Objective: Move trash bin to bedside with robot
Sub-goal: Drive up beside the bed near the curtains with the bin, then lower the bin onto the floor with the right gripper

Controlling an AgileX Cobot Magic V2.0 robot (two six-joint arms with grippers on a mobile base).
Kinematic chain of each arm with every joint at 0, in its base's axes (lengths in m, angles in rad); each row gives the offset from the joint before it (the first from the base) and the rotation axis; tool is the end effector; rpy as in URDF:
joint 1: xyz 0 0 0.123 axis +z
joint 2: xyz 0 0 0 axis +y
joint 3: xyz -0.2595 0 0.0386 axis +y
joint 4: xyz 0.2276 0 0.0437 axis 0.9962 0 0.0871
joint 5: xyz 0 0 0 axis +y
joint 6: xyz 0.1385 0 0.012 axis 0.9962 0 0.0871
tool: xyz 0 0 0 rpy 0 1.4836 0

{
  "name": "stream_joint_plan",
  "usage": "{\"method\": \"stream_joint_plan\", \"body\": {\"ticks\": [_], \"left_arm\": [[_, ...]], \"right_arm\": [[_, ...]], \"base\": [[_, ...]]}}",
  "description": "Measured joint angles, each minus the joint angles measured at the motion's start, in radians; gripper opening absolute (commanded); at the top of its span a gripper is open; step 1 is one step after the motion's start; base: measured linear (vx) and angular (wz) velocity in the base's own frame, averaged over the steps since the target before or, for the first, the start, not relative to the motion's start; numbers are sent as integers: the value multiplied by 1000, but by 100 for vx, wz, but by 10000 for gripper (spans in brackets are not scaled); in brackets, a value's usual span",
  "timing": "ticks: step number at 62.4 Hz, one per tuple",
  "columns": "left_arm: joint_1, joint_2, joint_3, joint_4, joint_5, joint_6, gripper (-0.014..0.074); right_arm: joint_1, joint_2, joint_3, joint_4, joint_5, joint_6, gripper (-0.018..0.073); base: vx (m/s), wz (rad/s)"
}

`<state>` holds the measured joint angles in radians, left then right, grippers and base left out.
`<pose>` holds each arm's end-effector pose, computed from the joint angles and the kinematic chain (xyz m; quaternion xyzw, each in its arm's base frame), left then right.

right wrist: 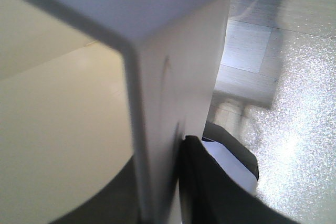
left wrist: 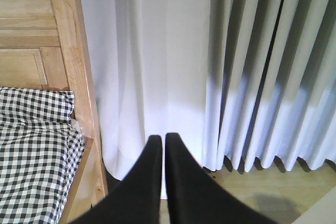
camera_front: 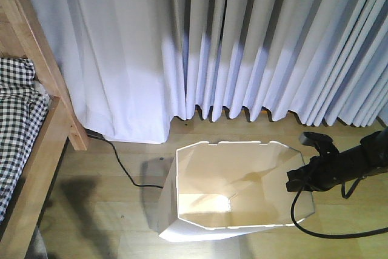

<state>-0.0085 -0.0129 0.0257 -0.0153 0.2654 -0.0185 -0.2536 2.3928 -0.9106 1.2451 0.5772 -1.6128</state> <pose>0.1046 -0.0014 0.1725 -0.0083 0.7713 -0.0148 0.6363 0.2857 0.0003 -0.0704 -0.0785 0.9600 0.2578 0.0759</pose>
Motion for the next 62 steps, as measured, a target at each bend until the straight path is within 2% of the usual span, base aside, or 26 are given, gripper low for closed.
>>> {"method": "stream_joint_plan", "body": {"ticks": [23, 31, 47, 62], "left_arm": [[0, 0, 0, 0, 0, 0, -6], [0, 0, 0, 0, 0, 0, -6], [0, 0, 0, 0, 0, 0, -6], [0, 0, 0, 0, 0, 0, -6]], "right_arm": [[0, 0, 0, 1, -1, -3, -5], [1, 0, 2, 56, -34, -43, -5], [1, 4, 1, 133, -207, -48, -3], [0, 111, -93, 109, -327, -6, 1]], "base": [[0, 0], [0, 0], [0, 0], [0, 0]]}}
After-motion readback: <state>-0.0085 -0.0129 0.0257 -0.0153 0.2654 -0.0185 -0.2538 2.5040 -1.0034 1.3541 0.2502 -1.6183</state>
